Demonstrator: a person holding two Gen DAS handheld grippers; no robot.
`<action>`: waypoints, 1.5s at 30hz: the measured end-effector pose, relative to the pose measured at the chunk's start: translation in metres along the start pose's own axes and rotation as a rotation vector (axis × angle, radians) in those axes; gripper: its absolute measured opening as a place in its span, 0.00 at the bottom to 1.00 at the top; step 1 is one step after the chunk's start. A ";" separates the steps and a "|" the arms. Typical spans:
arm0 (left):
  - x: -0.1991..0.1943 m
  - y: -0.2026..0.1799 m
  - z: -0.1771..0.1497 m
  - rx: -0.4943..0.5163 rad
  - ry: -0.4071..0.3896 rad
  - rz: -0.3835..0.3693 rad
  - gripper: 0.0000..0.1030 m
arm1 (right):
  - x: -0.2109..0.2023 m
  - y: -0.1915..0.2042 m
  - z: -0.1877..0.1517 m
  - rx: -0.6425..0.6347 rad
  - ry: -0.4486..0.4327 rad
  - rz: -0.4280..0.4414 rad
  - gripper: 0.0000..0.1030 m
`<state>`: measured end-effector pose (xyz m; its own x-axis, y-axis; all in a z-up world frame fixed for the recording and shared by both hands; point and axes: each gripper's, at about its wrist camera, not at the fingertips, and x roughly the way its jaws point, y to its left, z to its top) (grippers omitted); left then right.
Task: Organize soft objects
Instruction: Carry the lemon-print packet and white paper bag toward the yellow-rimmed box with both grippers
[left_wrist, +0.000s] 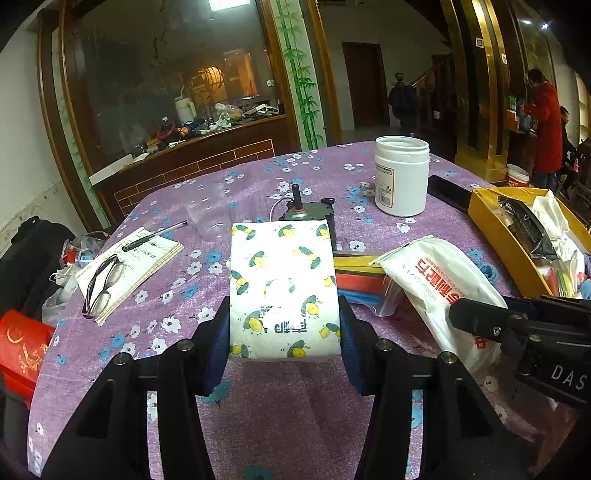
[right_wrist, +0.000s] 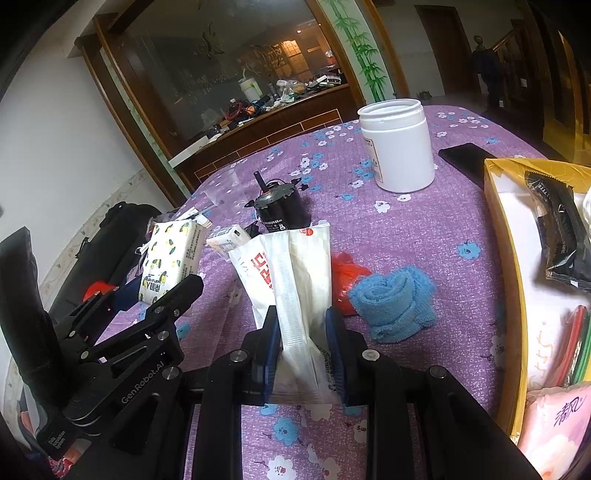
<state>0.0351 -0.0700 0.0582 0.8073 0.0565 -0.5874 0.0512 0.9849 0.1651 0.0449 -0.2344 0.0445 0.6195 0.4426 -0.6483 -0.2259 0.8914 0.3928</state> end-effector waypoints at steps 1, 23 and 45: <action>0.000 0.000 0.000 0.000 -0.001 0.001 0.49 | 0.000 0.000 0.000 0.000 -0.001 0.000 0.25; -0.005 0.001 0.001 -0.023 -0.018 -0.052 0.49 | -0.014 -0.004 0.000 0.033 -0.040 -0.026 0.25; -0.028 -0.019 0.007 -0.007 -0.025 -0.144 0.49 | -0.111 -0.026 -0.014 0.131 -0.162 0.020 0.25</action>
<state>0.0154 -0.0917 0.0770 0.8063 -0.0899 -0.5846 0.1637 0.9837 0.0745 -0.0285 -0.3052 0.0973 0.7308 0.4297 -0.5304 -0.1467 0.8577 0.4927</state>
